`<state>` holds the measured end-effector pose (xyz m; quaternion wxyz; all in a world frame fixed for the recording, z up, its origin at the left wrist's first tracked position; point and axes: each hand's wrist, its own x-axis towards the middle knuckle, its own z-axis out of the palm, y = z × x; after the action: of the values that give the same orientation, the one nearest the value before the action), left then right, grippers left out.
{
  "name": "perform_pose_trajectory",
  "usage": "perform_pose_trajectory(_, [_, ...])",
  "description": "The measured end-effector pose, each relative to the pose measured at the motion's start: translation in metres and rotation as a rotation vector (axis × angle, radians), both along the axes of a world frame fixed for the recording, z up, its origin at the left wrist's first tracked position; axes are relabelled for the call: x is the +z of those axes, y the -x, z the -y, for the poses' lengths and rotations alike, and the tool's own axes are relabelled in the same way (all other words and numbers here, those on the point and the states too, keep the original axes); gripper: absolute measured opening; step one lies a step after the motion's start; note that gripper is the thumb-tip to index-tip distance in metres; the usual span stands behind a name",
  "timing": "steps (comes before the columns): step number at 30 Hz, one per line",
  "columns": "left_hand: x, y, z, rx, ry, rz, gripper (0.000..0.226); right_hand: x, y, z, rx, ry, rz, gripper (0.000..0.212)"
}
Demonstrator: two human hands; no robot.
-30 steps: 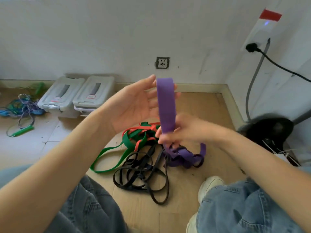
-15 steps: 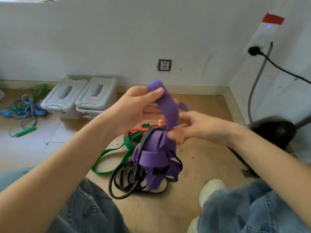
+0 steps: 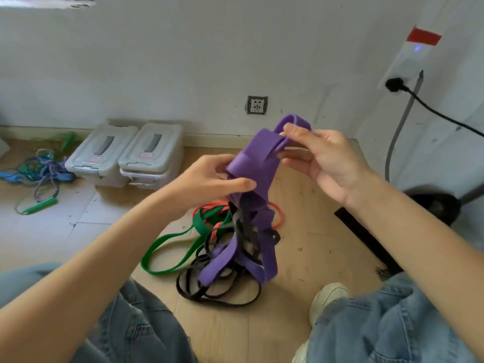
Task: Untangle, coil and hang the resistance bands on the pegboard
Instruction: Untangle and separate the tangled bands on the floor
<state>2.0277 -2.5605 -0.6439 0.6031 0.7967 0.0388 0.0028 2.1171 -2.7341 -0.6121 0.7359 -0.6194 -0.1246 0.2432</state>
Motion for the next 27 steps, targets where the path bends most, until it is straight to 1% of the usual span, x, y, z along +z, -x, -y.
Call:
perform_pose_trajectory(1, [0.006, -0.001, -0.002, 0.036, 0.055, 0.034, 0.013, 0.001, -0.003, 0.005, 0.042, 0.015, -0.018, 0.02])
perform_pose_trajectory(2, [0.012, -0.001, -0.003, 0.087, 0.109, 0.061, 0.005, 0.002, -0.004, 0.009, 0.139, 0.072, -0.02, 0.032])
perform_pose_trajectory(3, [0.017, -0.002, -0.004, 0.146, 0.163, 0.084, 0.008, -0.001, -0.002, 0.01, 0.276, 0.182, 0.018, 0.043])
perform_pose_trajectory(4, [0.02, -0.003, -0.004, 0.194, 0.218, 0.091, 0.019, -0.006, 0.005, 0.008, 0.413, 0.31, 0.099, 0.048])
perform_pose_trajectory(5, [0.023, -0.005, -0.005, 0.229, 0.274, 0.075, 0.031, -0.012, 0.013, 0.005, 0.5, 0.431, 0.218, 0.043])
perform_pose_trajectory(6, [0.025, -0.006, -0.005, 0.252, 0.318, 0.046, 0.038, -0.016, 0.017, 0.0, 0.478, 0.515, 0.333, 0.035])
perform_pose_trajectory(7, [0.025, -0.006, -0.003, 0.263, 0.355, 0.011, 0.043, -0.02, 0.017, -0.004, 0.377, 0.544, 0.411, 0.027])
perform_pose_trajectory(8, [0.025, -0.006, -0.002, 0.268, 0.382, -0.021, 0.047, -0.021, 0.017, -0.006, 0.282, 0.53, 0.406, 0.018])
perform_pose_trajectory(9, [0.025, -0.007, 0.001, 0.275, 0.404, -0.042, 0.05, -0.021, 0.015, -0.006, 0.226, 0.489, 0.348, 0.009])
perform_pose_trajectory(11, [0.026, -0.007, 0.003, 0.3, 0.453, -0.043, 0.049, -0.019, 0.011, -0.001, 0.217, 0.414, 0.237, 0.006])
perform_pose_trajectory(12, [0.027, -0.008, 0.001, 0.329, 0.505, -0.037, 0.045, -0.017, 0.01, 0.001, 0.265, 0.382, 0.195, 0.012])
perform_pose_trajectory(14, [0.031, -0.009, -0.006, 0.412, 0.636, -0.031, 0.038, -0.015, 0.011, 0.006, 0.456, 0.279, 0.114, 0.038])
perform_pose_trajectory(16, [0.033, -0.009, -0.014, 0.439, 0.784, -0.044, 0.039, -0.013, 0.015, 0.008, 0.609, 0.217, 0.095, 0.051])
perform_pose_trajectory(17, [0.033, -0.009, -0.016, 0.427, 0.858, -0.047, 0.042, -0.014, 0.017, 0.007, 0.629, 0.243, 0.138, 0.053])
perform_pose_trajectory(18, [0.032, -0.009, -0.02, 0.413, 0.915, -0.048, 0.044, -0.015, 0.02, 0.005, 0.6, 0.292, 0.214, 0.055])
perform_pose_trajectory(19, [0.031, -0.009, -0.022, 0.396, 0.939, -0.052, 0.044, -0.018, 0.022, 0.002, 0.527, 0.355, 0.323, 0.054])
perform_pose_trajectory(20, [0.031, -0.008, -0.023, 0.374, 0.923, -0.061, 0.043, -0.021, 0.023, -0.002, 0.413, 0.388, 0.414, 0.046])
perform_pose_trajectory(21, [0.029, -0.007, -0.023, 0.345, 0.858, -0.078, 0.043, -0.024, 0.022, -0.006, 0.266, 0.389, 0.456, 0.031])
perform_pose_trajectory(22, [0.027, -0.005, -0.021, 0.309, 0.741, -0.113, 0.043, -0.022, 0.021, -0.009, 0.129, 0.355, 0.41, 0.017])
perform_pose_trajectory(23, [0.022, -0.002, -0.016, 0.264, 0.589, -0.173, 0.042, -0.022, 0.019, -0.011, 0.005, 0.311, 0.341, 0.012])
perform_pose_trajectory(24, [0.016, 0.002, -0.009, 0.204, 0.445, -0.255, 0.038, -0.02, 0.015, -0.011, -0.091, 0.276, 0.284, 0.014])
perform_pose_trajectory(25, [0.009, 0.006, 0.0, 0.137, 0.341, -0.343, 0.034, -0.018, 0.012, -0.011, -0.145, 0.267, 0.264, 0.013])
perform_pose_trajectory(26, [0.004, 0.009, 0.008, 0.082, 0.294, -0.434, 0.033, -0.016, 0.009, -0.011, -0.166, 0.268, 0.257, 0.011])
perform_pose_trajectory(27, [0.0, 0.009, 0.015, 0.051, 0.304, -0.507, 0.035, -0.014, 0.008, -0.012, -0.174, 0.272, 0.259, 0.011])
